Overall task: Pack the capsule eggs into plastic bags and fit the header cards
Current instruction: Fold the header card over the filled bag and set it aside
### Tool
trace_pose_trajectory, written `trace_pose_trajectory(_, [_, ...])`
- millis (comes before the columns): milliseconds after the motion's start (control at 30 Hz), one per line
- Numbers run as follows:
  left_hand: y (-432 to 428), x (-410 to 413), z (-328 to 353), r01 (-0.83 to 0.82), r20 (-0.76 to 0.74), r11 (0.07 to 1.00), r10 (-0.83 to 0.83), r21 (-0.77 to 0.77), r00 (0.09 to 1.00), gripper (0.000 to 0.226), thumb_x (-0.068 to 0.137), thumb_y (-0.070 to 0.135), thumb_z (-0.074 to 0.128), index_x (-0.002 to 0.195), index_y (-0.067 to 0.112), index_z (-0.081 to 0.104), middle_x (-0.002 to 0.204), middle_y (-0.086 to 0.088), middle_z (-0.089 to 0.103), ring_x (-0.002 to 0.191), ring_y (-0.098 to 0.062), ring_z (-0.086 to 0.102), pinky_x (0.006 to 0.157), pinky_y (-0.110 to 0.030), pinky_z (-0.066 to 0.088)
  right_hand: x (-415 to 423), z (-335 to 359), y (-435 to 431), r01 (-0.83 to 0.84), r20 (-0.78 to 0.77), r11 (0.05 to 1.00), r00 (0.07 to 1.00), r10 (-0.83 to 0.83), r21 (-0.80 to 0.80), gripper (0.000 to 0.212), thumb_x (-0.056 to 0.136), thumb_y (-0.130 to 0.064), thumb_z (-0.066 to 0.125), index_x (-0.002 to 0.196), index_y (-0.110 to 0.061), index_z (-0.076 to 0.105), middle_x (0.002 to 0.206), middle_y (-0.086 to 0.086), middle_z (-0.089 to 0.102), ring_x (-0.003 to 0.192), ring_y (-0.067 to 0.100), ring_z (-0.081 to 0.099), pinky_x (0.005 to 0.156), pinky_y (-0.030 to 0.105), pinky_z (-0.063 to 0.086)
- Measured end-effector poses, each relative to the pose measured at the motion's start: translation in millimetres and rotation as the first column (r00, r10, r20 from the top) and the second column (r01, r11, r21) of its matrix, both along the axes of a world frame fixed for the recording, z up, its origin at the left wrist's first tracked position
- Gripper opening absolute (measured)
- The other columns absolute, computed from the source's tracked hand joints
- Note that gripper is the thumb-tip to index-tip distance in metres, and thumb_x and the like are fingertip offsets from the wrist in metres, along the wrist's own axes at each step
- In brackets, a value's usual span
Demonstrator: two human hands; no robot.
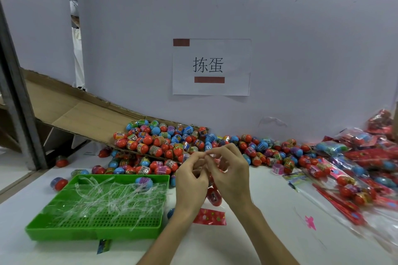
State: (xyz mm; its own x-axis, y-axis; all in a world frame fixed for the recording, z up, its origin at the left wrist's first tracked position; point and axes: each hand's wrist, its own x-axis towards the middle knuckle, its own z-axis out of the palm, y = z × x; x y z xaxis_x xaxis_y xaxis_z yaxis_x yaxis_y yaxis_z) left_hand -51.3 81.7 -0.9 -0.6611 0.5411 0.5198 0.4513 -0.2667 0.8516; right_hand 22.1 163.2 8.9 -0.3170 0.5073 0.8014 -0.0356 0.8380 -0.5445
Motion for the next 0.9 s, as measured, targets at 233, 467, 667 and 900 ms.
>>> trace_pose_trajectory(233, [-1.3,1.8,-1.3,-0.093,-0.132,0.995,0.088,-0.032,0.987,0.050,0.097,-0.001,0.061,0.095,0.049,0.067,0.091,0.028,0.071,0.090,0.000,0.069,0.073,-0.011,0.054,2.6,1.3,4.7,-0.042,0.007,0.998,0.999,0.042,-0.038,0.016,0.086,0.002,0.076,0.085,-0.014,0.076,0.087,-0.010,0.062,0.079,0.010,0.062,0.060,0.014,0.049])
trace_pose_trajectory(467, [2.6,1.4,-8.6,-0.062,-0.217,0.994,0.040,-0.093,0.975,0.034,0.098,0.001,0.061,0.116,0.027,0.075,0.093,0.016,0.076,0.086,-0.002,0.072,0.076,-0.024,0.062,6.1,3.3,5.7,-0.052,-0.050,0.983,0.998,0.044,-0.175,0.019,0.087,0.003,0.071,0.078,-0.013,0.070,0.080,-0.008,0.063,0.070,0.016,0.062,0.058,0.028,0.051])
trace_pose_trajectory(667, [2.8,-2.0,-5.5,-0.014,-0.110,0.997,0.006,-0.072,0.994,0.030,0.098,0.004,0.062,0.105,0.030,0.075,0.091,0.022,0.075,0.088,-0.001,0.072,0.074,-0.015,0.057,3.7,1.4,8.5,-0.040,0.051,0.988,0.998,0.048,-0.151,0.010,0.095,-0.003,0.068,0.090,-0.011,0.070,0.088,-0.004,0.065,0.078,0.015,0.065,0.065,0.021,0.051])
trace_pose_trajectory(900, [3.9,-1.3,-4.6,-0.001,-0.060,0.999,-0.002,-0.053,0.998,0.016,0.100,0.015,0.065,0.104,0.027,0.075,0.090,0.019,0.075,0.087,-0.003,0.072,0.075,-0.019,0.058,5.2,2.3,8.0,-0.055,0.065,0.984,0.996,0.066,-0.168,0.014,0.095,-0.003,0.067,0.090,-0.016,0.068,0.086,-0.006,0.065,0.079,0.011,0.064,0.067,0.020,0.052])
